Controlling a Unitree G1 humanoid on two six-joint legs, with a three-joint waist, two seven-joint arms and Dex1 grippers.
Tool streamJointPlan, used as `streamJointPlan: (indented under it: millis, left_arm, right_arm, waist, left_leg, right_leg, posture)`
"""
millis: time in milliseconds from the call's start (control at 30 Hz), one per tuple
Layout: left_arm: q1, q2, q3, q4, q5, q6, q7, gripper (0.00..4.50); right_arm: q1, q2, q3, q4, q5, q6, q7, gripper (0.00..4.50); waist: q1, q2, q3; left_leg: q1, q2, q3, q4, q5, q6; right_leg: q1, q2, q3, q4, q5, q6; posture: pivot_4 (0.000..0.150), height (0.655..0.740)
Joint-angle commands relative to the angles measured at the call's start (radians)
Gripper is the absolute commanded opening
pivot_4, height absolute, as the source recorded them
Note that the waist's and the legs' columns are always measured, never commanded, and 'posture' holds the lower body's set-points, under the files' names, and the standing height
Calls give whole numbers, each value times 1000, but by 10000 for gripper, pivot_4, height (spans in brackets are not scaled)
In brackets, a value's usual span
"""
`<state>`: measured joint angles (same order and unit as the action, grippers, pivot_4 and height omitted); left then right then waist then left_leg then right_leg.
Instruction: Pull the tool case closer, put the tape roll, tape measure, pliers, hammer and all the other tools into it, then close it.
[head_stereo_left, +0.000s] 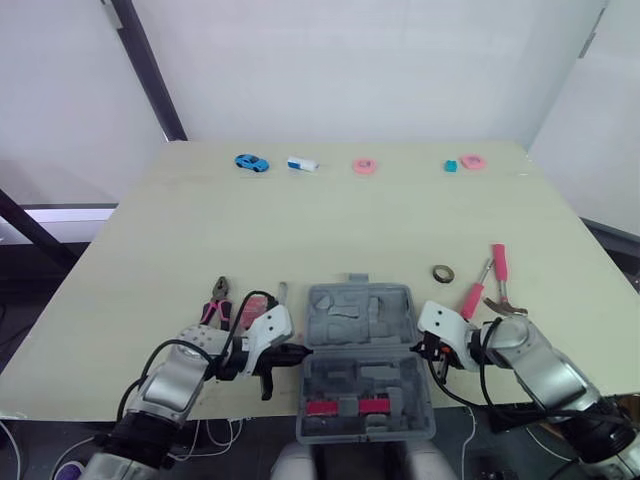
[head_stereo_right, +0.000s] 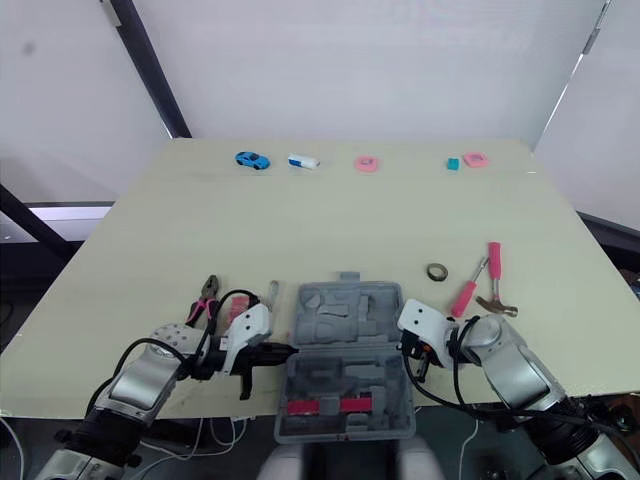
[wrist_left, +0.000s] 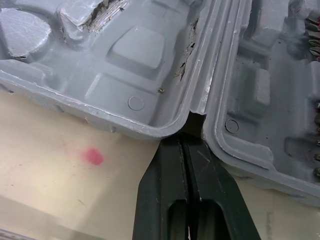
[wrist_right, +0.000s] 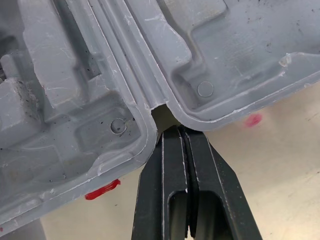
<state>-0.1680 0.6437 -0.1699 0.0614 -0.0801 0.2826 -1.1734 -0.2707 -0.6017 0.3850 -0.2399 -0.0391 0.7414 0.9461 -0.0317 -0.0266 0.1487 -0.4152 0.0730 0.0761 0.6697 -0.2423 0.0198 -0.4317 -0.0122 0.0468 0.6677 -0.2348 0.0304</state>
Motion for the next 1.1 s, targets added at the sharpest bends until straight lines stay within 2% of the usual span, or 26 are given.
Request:
streamJointPlan:
  millis: [33, 700, 1100]
  left_arm:
    - [32, 2, -57, -23, 3, 22, -8, 734]
    - [22, 27, -33, -207, -44, 200, 29, 734]
    - [-12, 42, -32, -196, -41, 225, 60, 734]
  right_arm:
    - [8, 0, 19, -30, 22, 4, 3, 0]
    - [2, -20, 0, -11, 25, -10, -13, 0]
    - [-7, -18, 6, -13, 35, -7, -19, 0]
  waist:
    - [0, 0, 0]
    - [1, 0, 0]
    - [15, 0, 0]
  left_leg:
    - [0, 0, 0, 0, 0, 0]
    - [0, 0, 0, 0, 0, 0]
    - [-1, 0, 0, 0, 0, 0]
  right_leg:
    - [0, 0, 0, 0, 0, 0]
    - [0, 0, 0, -1, 0, 0]
    - [0, 0, 0, -2, 0, 0]
  posture:
    - [1500, 7400]
    - [1500, 7400]
    - [1500, 7400]
